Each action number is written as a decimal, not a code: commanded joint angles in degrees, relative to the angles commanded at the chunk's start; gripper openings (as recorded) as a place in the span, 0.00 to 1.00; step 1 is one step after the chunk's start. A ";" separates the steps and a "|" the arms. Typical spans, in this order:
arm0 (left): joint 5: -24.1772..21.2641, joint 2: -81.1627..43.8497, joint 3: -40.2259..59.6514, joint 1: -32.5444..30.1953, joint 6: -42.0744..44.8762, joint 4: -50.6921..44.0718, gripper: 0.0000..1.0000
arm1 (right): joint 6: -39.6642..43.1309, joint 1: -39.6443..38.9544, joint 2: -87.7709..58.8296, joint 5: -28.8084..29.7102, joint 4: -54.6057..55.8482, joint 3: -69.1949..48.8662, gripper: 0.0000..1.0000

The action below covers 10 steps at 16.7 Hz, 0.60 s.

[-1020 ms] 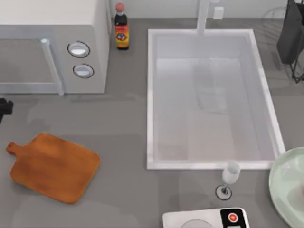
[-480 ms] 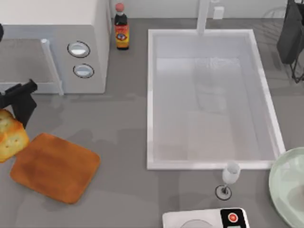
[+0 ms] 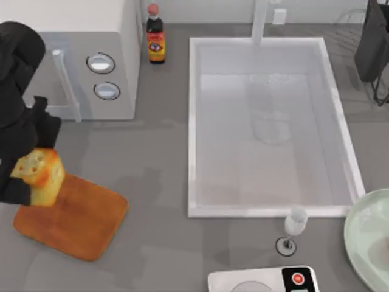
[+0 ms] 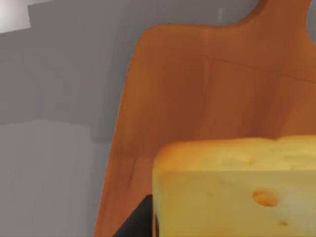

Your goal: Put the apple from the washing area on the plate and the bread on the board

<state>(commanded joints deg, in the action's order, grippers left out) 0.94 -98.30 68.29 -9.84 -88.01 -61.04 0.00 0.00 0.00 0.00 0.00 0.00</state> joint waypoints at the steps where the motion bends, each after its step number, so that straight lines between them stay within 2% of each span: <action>1: 0.05 0.23 -0.35 -0.65 -3.10 0.40 0.00 | 0.00 0.00 0.00 0.00 0.00 0.00 1.00; 4: 0.14 0.74 -1.04 -1.89 -8.73 1.21 0.00 | 0.00 0.00 0.00 0.00 0.00 0.00 1.00; 10: 0.13 0.58 -0.97 -1.75 -9.28 1.21 0.00 | 0.00 0.00 0.00 0.00 0.00 0.00 1.00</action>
<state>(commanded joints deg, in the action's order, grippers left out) 1.07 -97.71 67.32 -11.60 -97.28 -59.84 0.00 0.00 0.00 0.00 0.00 0.00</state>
